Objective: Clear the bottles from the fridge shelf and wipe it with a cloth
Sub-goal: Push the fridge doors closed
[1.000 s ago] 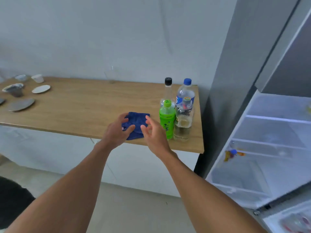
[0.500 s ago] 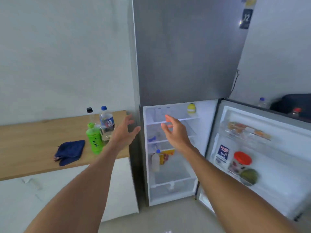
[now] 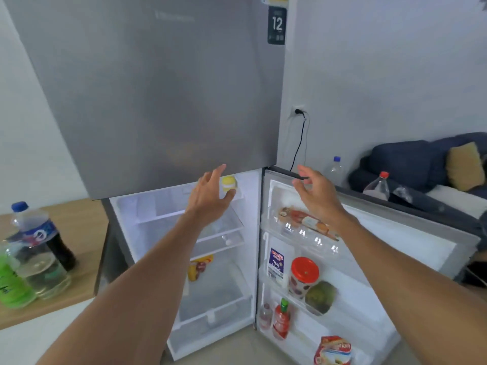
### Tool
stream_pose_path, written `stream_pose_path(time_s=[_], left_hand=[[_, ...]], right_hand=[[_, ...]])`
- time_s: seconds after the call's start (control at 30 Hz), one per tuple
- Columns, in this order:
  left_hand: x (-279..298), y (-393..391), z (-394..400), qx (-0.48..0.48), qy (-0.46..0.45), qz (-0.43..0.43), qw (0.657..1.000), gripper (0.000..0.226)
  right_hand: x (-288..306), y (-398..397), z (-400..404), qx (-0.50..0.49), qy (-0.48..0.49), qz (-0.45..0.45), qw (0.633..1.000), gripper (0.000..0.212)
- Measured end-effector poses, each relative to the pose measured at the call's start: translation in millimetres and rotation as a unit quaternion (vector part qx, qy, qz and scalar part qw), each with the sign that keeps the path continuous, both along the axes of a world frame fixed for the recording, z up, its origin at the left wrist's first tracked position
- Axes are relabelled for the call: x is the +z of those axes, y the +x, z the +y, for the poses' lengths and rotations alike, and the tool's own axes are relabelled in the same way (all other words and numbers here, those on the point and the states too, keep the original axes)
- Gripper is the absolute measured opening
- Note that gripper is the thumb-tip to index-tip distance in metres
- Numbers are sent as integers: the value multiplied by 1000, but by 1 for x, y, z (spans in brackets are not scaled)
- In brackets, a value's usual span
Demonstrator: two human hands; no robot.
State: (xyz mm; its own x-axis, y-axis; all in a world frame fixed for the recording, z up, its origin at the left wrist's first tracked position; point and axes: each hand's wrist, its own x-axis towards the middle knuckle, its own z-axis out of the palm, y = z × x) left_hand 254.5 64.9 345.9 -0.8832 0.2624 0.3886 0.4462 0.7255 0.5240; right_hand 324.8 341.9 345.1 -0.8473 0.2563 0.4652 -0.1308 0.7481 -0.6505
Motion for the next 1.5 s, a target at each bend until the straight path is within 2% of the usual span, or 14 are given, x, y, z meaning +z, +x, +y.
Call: stream_pose_path(time_s=[0.17,0.3,0.4,0.5,0.7,0.87,1.03,1.2,1.4,1.5], left_hand=[[-8,-46,59,134,-100,130,977,72],[-22,-69,71,193,-169,154,954,81],[-30,-80,68,203,-202,173,942,86],[-36,-83,68,213,-217,176,936,91],[-32,-78,69,244,-238,150,928,88],[-25,-69,46,255,-235,132,929,86],[-16,-63,5,261,-232,124,929,84],[-8,-54,-42,291,-238,116,919,84],[-5,-46,-92,309,-256,114,909,83],[-1,-41,-110,322,-255,112,905,82]], right_hand=[[6,-60,79,1,41,-65,997,59],[-1,-83,102,45,84,-182,979,76],[-8,-87,104,56,118,-231,964,66],[-6,-88,103,51,121,-236,963,56],[4,-85,93,54,103,-286,951,67],[9,-77,83,98,4,-329,939,71],[7,-59,68,130,-49,-334,932,77],[3,-34,27,115,25,-278,953,72],[-35,-19,-12,178,80,-222,955,77],[-44,-21,-32,194,93,-198,956,72]])
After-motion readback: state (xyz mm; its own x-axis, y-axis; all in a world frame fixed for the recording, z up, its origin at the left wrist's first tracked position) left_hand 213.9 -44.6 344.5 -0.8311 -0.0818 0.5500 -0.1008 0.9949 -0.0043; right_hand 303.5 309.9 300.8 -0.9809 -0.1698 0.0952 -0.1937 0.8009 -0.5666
